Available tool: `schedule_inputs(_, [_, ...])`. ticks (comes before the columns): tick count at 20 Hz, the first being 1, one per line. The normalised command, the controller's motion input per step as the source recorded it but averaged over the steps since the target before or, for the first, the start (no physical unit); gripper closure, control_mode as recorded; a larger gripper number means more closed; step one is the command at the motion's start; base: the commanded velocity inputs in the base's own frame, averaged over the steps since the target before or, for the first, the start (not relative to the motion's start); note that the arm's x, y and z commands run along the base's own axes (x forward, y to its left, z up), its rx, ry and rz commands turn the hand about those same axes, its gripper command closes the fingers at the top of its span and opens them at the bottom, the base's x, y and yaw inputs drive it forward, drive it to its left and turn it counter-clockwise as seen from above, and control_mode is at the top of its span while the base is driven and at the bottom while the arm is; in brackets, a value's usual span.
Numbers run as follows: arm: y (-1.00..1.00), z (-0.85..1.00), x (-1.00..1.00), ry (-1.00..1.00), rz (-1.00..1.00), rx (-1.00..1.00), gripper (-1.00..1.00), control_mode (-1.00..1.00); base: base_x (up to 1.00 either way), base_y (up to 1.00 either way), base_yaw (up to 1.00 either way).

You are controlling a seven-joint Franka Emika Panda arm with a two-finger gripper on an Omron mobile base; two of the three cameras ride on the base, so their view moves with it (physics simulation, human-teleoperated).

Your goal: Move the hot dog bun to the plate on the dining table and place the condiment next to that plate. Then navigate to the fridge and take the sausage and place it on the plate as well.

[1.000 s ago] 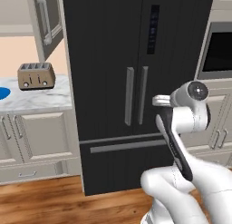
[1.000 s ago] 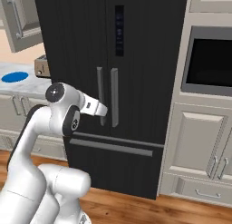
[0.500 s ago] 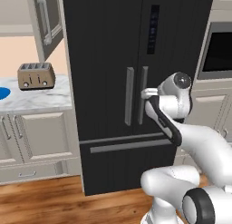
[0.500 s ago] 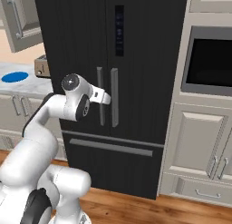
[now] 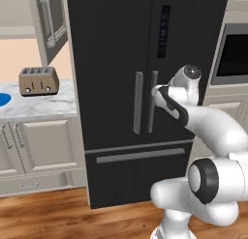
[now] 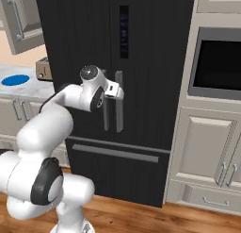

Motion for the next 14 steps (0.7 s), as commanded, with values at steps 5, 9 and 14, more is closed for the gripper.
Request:
schedule_inputs(5, [-0.04, -0.18, 0.53, -0.05, 0.05, 0.0, -1.0, -1.0, 0.0, 0.0, 0.0])
schedule_inputs(9, [0.1, -0.1, 0.54, 0.0, 0.0, 0.0, -1.0, -1.0, 0.0, 0.0, 0.0])
schedule_inputs(14, [0.13, 0.0, 0.65, 0.13, -0.04, 0.0, -1.0, -1.0, 0.0, 0.0, 0.0])
